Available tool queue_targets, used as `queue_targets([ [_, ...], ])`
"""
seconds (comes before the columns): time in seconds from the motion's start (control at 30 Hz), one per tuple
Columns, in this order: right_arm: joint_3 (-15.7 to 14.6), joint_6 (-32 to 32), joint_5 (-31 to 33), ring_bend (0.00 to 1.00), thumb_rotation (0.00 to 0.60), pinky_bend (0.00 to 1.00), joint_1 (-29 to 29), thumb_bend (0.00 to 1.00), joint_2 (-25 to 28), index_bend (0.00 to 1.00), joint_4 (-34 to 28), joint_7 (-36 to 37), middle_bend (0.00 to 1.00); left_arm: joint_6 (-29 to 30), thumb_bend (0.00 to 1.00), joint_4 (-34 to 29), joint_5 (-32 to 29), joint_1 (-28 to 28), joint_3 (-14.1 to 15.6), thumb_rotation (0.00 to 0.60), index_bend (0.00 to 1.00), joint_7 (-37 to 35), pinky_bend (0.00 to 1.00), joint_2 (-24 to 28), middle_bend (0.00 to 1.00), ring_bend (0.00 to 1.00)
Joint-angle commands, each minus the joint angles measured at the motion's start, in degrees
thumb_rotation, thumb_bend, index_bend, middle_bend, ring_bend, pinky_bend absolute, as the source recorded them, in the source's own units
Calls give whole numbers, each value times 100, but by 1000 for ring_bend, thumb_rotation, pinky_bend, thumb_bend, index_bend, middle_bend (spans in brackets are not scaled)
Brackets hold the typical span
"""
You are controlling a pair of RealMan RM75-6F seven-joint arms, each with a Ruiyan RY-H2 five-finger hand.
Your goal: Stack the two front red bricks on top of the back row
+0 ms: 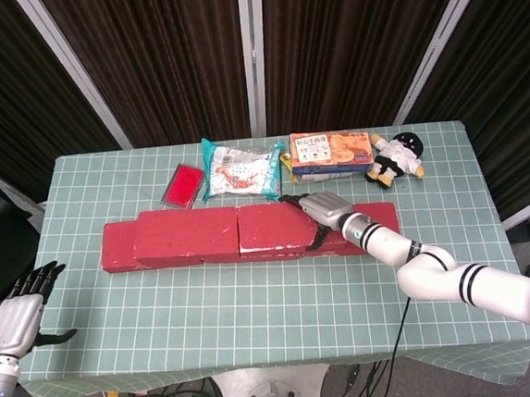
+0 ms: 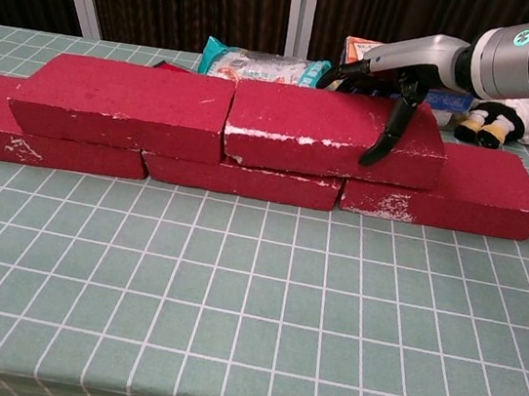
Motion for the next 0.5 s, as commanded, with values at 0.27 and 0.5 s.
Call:
queue_targets([
  [0.27, -15, -15, 35, 118, 600, 210, 37, 112, -30, 0, 36, 29, 179, 16, 7, 13, -15, 34, 8, 600, 0, -48, 0, 23, 0, 0],
  [0.5, -27, 19, 43, 114, 600, 206, 66, 111, -67, 0, 43, 12, 173, -32, 7, -34, -19, -18, -31, 600, 0, -43, 0, 75, 0, 0],
])
